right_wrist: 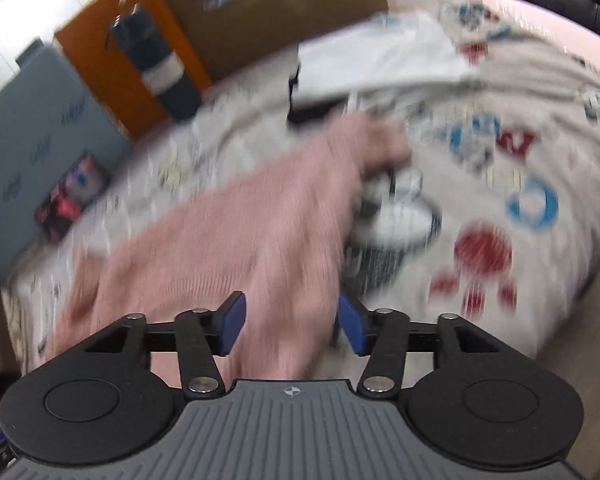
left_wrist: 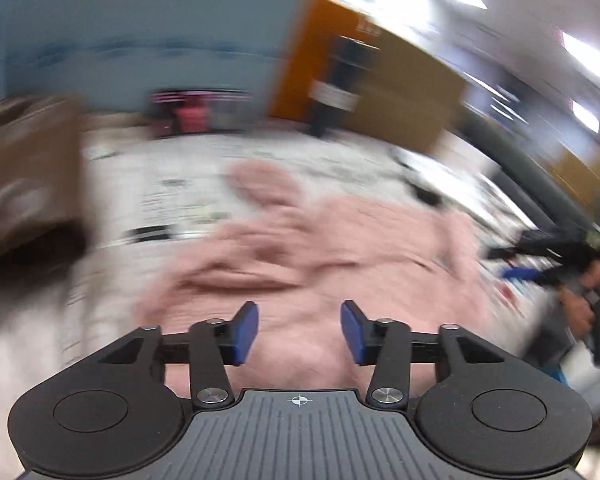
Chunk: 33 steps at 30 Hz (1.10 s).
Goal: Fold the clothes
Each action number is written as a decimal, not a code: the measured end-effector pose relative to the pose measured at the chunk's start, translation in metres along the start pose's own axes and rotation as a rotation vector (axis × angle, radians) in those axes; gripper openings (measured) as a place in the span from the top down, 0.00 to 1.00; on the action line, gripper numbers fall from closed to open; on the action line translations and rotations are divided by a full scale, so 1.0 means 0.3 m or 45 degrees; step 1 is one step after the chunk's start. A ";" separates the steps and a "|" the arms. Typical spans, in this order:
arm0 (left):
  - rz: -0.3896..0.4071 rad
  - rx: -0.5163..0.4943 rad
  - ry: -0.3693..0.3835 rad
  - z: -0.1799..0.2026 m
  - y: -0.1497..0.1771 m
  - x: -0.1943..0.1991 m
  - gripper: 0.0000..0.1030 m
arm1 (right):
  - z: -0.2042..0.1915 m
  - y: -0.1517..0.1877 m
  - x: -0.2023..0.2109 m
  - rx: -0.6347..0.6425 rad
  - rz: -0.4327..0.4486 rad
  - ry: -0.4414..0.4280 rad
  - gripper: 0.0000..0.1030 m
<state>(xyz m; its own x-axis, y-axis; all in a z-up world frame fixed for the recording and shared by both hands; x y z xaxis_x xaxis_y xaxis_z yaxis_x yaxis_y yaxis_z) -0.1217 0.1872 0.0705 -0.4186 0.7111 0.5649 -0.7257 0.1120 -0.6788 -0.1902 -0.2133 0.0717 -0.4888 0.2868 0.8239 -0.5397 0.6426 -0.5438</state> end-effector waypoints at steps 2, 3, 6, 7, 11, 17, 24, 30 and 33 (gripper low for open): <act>0.016 0.081 -0.192 -0.038 0.007 0.006 0.41 | 0.040 -0.072 -0.049 -0.041 0.028 -0.001 0.49; 0.041 0.122 -0.253 -0.055 0.015 0.019 0.41 | 0.063 -0.103 -0.074 -0.071 0.044 0.018 0.49; 0.069 0.301 -0.378 -0.126 0.055 0.048 0.41 | 0.142 -0.164 -0.141 -0.178 0.069 0.098 0.49; 0.071 0.359 -0.409 -0.152 0.070 0.056 0.41 | 0.175 -0.169 -0.158 -0.223 0.064 0.126 0.49; 0.072 0.527 -0.428 -0.186 0.120 0.079 0.41 | 0.291 -0.156 -0.203 -0.417 0.029 0.108 0.49; -0.012 0.571 -0.331 -0.180 0.140 0.026 0.41 | 0.234 -0.134 -0.247 -0.353 -0.006 -0.055 0.51; -0.182 0.264 -0.289 -0.112 0.107 -0.069 0.95 | 0.118 -0.081 -0.264 -0.269 -0.068 -0.107 0.85; -0.203 0.048 -0.234 -0.118 0.052 -0.057 0.95 | 0.123 -0.064 -0.147 -0.246 0.148 0.080 0.95; -0.200 0.034 -0.194 -0.174 0.034 -0.006 0.95 | 0.141 -0.040 -0.092 -0.261 0.197 0.206 0.95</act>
<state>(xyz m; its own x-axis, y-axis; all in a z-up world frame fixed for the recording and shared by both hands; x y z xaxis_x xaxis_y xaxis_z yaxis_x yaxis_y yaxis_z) -0.0999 0.2232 0.0382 -0.3755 0.5731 0.7284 -0.8018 0.1934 -0.5655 -0.1994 -0.2590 0.0487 -0.4299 0.4911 0.7577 -0.3098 0.7080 -0.6346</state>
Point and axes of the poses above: each gripper's, at about its wrist camera, not at the fingertips, and x roughly against the way its jaws point, z to its right, y to its underside, the point moved 4 cm from there along -x, roughly the way its jaws point, and after that the axes turned 13 degrees about y, right-handed, at the moved point
